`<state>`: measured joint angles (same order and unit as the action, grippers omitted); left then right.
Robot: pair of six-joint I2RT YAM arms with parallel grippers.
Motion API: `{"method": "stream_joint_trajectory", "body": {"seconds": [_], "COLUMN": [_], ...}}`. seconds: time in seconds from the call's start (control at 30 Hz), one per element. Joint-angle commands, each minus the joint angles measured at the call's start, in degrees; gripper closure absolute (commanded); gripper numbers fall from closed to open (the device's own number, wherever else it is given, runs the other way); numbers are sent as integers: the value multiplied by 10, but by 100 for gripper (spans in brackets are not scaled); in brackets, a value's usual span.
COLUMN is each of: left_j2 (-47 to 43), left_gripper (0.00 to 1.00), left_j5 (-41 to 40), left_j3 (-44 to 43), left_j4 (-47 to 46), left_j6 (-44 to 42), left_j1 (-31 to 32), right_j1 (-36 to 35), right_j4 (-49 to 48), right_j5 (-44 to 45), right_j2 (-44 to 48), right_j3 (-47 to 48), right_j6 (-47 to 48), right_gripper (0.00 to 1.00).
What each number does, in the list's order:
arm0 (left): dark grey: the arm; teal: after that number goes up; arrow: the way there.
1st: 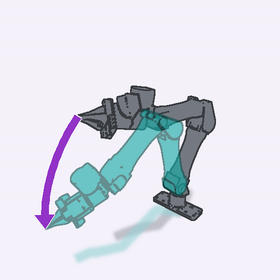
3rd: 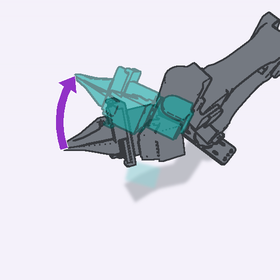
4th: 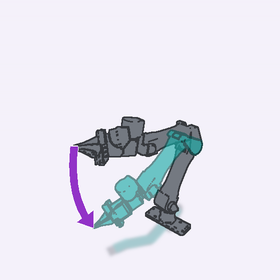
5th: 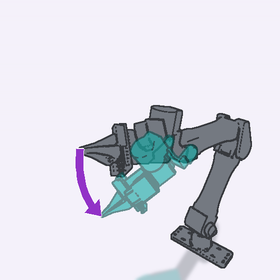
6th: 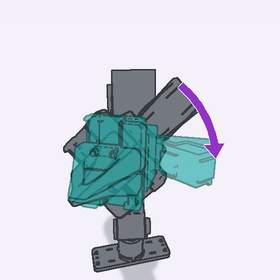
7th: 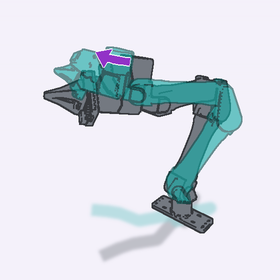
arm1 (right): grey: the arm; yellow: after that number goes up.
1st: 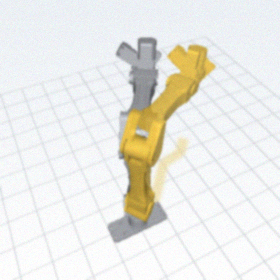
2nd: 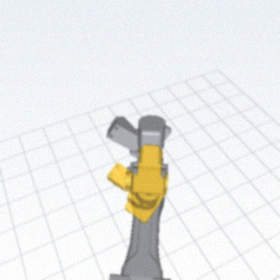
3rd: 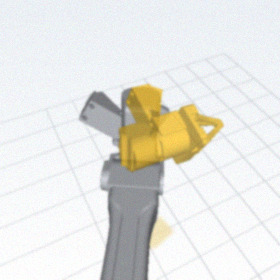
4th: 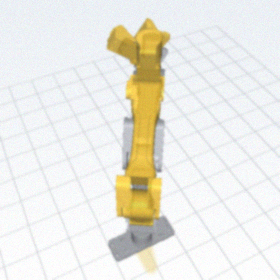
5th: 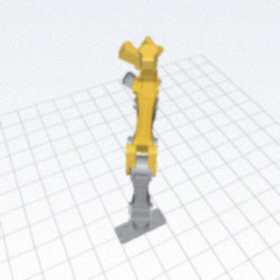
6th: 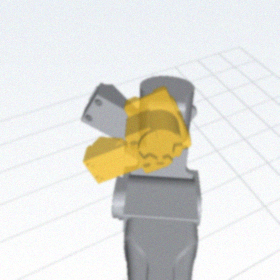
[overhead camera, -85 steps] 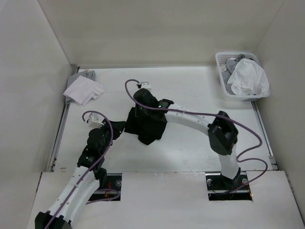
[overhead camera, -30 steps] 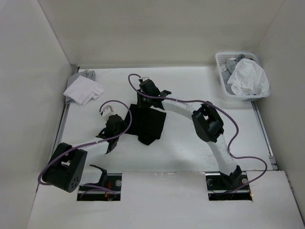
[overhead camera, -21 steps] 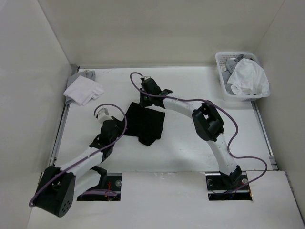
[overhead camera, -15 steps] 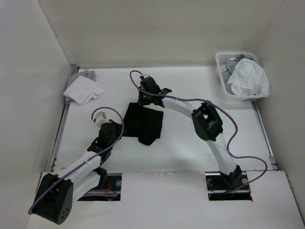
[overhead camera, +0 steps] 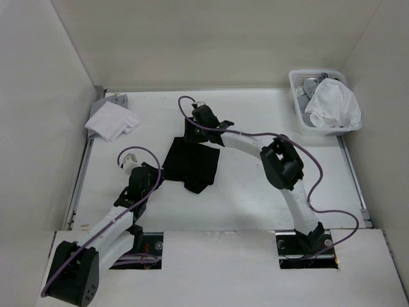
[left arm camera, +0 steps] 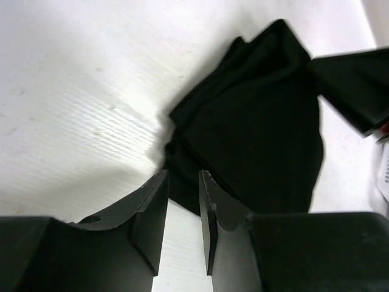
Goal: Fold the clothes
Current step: Fold the tank top
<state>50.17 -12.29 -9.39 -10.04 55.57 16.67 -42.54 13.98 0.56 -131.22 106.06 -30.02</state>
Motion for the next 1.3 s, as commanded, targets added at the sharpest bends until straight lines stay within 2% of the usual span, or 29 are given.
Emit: {"method": "stream_joint_trajectory", "body": {"seconds": [0.0,0.07,0.1,0.17,0.23,0.27,0.33,0.47,0.6,0.8,0.97,1.1,1.27], "left_j2": [-29,-15,8,55,115,142,190,230,209,149,107,128,178], "left_gripper": [75,75,75,75,75,75,75,75,72,65,58,57,62], "left_j5": [-10,-22,-32,-35,-32,-32,-30,-26,-47,-105,-135,-119,-82], "left_j3": [-43,-71,-93,-122,-150,-159,-167,-158,-119,-66,-55,-58,-68], "left_j4": [4,-4,-15,-44,-80,-97,-124,-130,-105,-60,-32,-30,-58], "left_j6": [-9,-19,-26,-41,-51,-54,-56,-58,-70,-83,-78,-61,-52], "left_j1": [27,54,75,103,119,122,116,100,90,97,99,84,55], "right_j1": [1,3,8,19,30,36,45,67,75,79,83,88,88], "right_j4": [-70,-117,-139,-171,-180,-179,-178,-181,-176,-192,-210,-227,-241], "right_j5": [5,10,15,20,20,22,27,57,66,25,0,-5,-14], "right_j2": [117,174,197,237,251,251,250,250,240,221,209,207,209], "right_j3": [-80,-161,-201,-271,-314,-328,-349,-390,-397,-400,-406,-415,-421], "right_j6": [-3,-14,-23,-40,-45,-48,-53,-71,-75,-85,-100,-111,-114], "right_gripper": [43,43,46,58,74,77,76,56,52,56,60,66,74]}}
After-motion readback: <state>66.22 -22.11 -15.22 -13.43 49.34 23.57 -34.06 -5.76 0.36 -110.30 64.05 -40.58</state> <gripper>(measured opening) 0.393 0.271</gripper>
